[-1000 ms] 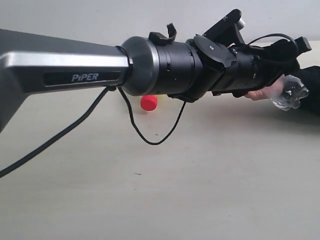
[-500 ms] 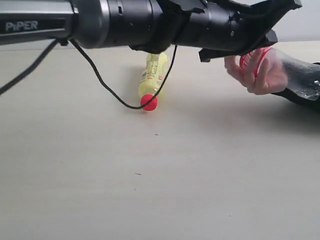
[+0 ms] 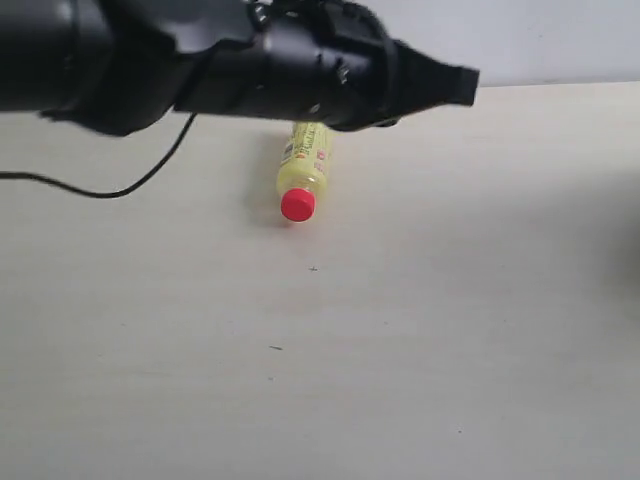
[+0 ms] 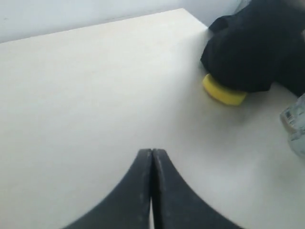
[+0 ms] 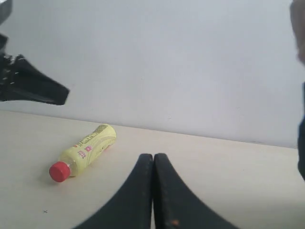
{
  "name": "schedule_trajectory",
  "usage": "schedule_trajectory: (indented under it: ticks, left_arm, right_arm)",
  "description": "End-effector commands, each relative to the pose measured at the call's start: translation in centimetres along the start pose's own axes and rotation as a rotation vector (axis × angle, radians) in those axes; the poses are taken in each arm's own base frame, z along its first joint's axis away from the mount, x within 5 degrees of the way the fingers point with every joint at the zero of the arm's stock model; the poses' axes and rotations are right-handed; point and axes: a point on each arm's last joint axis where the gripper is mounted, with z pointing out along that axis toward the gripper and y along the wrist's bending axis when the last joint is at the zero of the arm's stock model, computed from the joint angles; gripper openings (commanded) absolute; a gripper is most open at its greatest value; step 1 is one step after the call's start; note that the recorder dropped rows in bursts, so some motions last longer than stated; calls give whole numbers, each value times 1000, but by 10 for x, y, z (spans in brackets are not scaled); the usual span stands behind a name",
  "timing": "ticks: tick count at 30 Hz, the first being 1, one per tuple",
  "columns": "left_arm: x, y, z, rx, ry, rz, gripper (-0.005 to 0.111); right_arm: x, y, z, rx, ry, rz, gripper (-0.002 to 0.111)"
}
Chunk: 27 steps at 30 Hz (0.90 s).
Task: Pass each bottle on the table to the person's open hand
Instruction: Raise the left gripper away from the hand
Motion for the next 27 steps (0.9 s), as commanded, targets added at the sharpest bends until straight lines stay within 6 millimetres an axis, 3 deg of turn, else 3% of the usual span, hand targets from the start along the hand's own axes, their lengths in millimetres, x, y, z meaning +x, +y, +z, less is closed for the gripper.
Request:
schedule_trajectory:
  ticks: [1, 7, 14, 23, 27]
  left_arm:
    - [26, -7, -45, -64, -65, 113, 0]
    - [59, -16, -113, -93, -248, 154, 0]
    - [105, -33, -183, 232, -477, 397, 0]
    - [166, 1, -222, 351, -606, 411, 0]
    - [180, 2, -229, 419, -585, 475, 0]
  right_arm:
    - [1, 0, 0, 2, -3, 0, 0]
    - [1, 0, 0, 2, -3, 0, 0]
    - [1, 0, 0, 2, -3, 0, 0]
    - [1, 0, 0, 2, -3, 0, 0]
    - [1, 0, 0, 2, -3, 0, 0]
